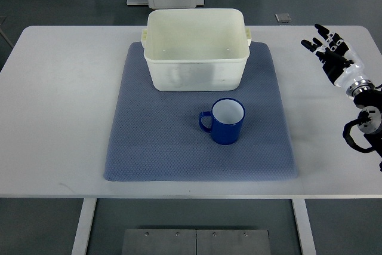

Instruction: Place cup in box with right hand

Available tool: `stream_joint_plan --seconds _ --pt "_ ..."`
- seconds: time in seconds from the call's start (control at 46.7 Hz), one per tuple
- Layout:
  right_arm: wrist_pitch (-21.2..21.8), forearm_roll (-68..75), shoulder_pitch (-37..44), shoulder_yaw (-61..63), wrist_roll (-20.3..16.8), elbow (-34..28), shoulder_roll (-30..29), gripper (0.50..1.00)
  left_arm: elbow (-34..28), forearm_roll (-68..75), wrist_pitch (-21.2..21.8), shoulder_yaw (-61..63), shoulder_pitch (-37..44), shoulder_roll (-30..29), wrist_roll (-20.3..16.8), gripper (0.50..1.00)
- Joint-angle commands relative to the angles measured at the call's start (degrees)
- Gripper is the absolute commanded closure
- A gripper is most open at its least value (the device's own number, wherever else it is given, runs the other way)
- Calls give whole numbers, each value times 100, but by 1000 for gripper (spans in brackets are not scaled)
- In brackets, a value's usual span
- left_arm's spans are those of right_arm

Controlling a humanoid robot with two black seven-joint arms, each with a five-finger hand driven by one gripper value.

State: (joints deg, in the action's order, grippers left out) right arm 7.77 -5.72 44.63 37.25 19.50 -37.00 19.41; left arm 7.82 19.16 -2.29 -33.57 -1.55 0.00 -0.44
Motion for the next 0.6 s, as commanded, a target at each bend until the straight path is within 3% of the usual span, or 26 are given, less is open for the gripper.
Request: stream_joint_plan --seconds 0.0,0.257,0.578 --pt "23 0 2 2 1 44 19 500 0 0 1 0 -3 0 0 500" --pt "49 0 2 11 239 88 11 500 0 0 1 0 6 0 0 500" --pt "41 0 2 -7 230 272 -103 500 0 0 1 0 -3 0 0 500"
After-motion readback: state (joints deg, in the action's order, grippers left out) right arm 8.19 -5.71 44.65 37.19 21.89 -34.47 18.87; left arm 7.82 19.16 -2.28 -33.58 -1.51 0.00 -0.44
